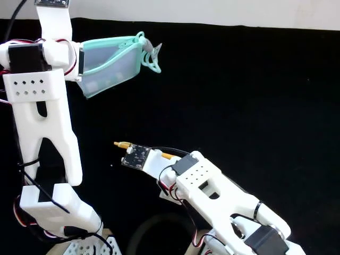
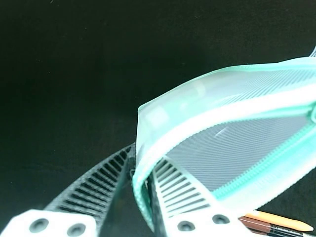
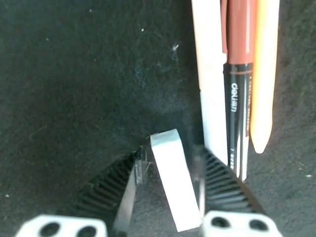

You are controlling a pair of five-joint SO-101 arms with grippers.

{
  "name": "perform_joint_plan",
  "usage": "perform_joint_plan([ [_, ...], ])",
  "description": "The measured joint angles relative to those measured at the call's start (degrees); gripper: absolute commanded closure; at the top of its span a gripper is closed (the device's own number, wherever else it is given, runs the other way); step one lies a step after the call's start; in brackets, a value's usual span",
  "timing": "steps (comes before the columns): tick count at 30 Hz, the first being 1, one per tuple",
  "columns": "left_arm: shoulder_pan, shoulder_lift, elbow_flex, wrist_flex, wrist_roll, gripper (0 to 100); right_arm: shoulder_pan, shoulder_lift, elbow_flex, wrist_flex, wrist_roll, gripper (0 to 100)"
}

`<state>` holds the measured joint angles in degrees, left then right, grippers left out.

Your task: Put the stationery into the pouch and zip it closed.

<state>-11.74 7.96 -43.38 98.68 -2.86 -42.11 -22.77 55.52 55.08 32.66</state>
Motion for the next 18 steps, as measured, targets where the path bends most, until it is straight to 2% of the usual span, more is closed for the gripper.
perform_joint_plan([
  [12, 0.0, 0.0, 0.0, 0.0, 0.0, 99, -0.09, -0.26, 0.0, 0.0, -0.09, 99.1],
  [18, 0.0, 0.0, 0.0, 0.0, 0.0, 99, 1.14, -0.26, -3.52, 0.0, -5.1, 99.1],
])
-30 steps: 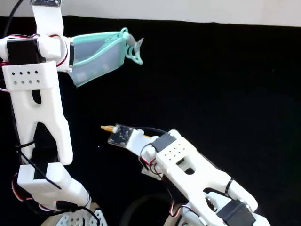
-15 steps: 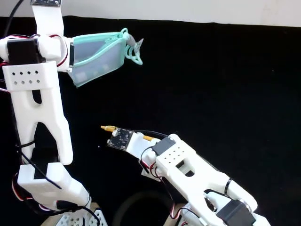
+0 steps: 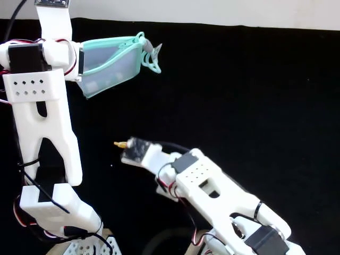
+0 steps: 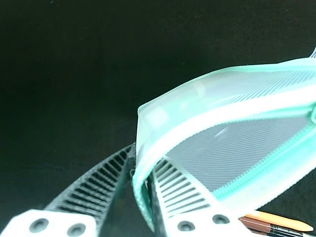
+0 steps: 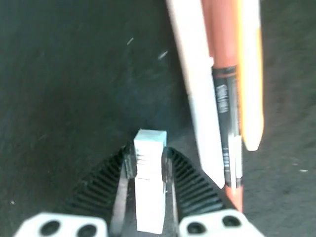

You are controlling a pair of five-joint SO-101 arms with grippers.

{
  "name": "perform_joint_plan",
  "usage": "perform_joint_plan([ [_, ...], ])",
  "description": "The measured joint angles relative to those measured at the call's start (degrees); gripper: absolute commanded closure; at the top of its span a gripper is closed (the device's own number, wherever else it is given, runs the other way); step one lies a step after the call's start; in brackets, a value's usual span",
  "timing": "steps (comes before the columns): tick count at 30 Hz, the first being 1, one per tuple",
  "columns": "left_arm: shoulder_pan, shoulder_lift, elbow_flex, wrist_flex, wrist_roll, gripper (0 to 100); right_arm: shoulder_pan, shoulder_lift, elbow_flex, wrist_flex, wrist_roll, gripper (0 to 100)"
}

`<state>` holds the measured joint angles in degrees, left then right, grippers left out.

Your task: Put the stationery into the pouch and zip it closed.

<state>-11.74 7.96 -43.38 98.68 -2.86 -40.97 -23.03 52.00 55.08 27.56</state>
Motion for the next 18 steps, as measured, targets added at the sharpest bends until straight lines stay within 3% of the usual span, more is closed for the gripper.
perform_joint_plan([
  [18, 0.0, 0.0, 0.0, 0.0, 0.0, 99, 7.21, -17.05, -15.74, 0.0, -19.52, 99.1],
])
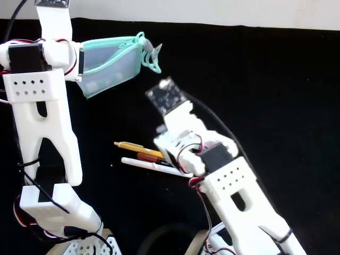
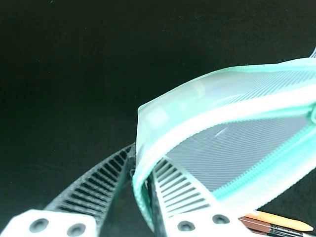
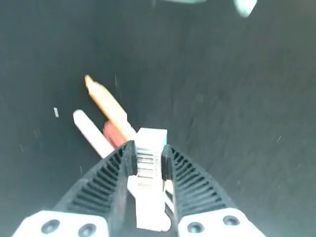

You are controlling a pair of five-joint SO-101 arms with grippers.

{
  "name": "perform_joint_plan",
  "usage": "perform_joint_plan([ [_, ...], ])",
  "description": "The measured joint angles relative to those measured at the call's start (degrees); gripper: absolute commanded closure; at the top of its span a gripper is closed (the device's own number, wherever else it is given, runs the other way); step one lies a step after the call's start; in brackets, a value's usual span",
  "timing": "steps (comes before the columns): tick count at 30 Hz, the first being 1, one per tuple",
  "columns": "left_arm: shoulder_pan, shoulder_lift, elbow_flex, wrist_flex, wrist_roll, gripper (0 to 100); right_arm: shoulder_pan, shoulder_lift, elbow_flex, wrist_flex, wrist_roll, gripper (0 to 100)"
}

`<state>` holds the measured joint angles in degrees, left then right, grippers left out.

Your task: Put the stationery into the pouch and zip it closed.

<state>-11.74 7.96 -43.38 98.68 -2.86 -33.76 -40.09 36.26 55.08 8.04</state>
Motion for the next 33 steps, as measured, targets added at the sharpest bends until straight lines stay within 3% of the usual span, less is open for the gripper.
perform_joint_plan([
  [7, 0.0, 0.0, 0.0, 0.0, 1.67, 99, 0.09, -0.53, -14.42, 0.0, -5.45, 99.1],
  [17, 0.0, 0.0, 0.0, 0.88, 4.57, 99, -1.05, 8.97, -31.91, -8.35, -12.48, 99.1],
  [27, 7.38, -0.97, 5.54, 1.85, 6.07, 99, -1.67, 14.15, -43.87, -10.2, -13.1, 99.1],
  [33, 8.35, -0.97, 5.89, 1.85, 6.33, 99, -2.29, 14.77, -45.54, -10.2, -13.1, 99.1],
])
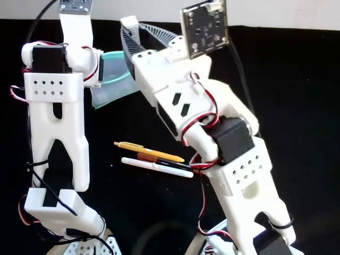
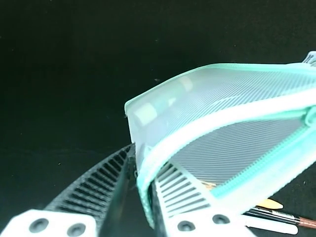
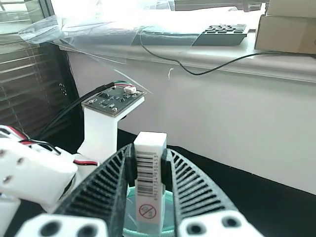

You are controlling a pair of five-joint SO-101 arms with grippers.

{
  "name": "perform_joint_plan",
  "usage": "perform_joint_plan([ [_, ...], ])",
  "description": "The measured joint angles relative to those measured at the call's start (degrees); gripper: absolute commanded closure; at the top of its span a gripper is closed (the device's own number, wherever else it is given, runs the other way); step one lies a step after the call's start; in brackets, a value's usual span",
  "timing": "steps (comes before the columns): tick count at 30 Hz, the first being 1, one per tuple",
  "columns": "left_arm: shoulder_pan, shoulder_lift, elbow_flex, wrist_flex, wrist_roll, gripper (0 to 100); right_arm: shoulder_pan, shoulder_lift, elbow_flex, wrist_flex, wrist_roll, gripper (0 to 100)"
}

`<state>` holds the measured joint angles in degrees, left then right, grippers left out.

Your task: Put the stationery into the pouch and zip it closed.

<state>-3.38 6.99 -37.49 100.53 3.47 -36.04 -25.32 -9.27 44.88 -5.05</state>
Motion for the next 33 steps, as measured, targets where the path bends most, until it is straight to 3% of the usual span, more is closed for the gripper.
perform_joint_plan([
  [22, -0.7, 0.0, 0.09, 0.0, 0.18, 99, -1.41, 18.55, 0.0, -7.12, -4.13, 99.1],
  [33, -3.08, -0.09, 0.09, 0.0, 0.18, 99, -1.32, 22.77, 3.52, -15.47, -4.31, 99.1],
])
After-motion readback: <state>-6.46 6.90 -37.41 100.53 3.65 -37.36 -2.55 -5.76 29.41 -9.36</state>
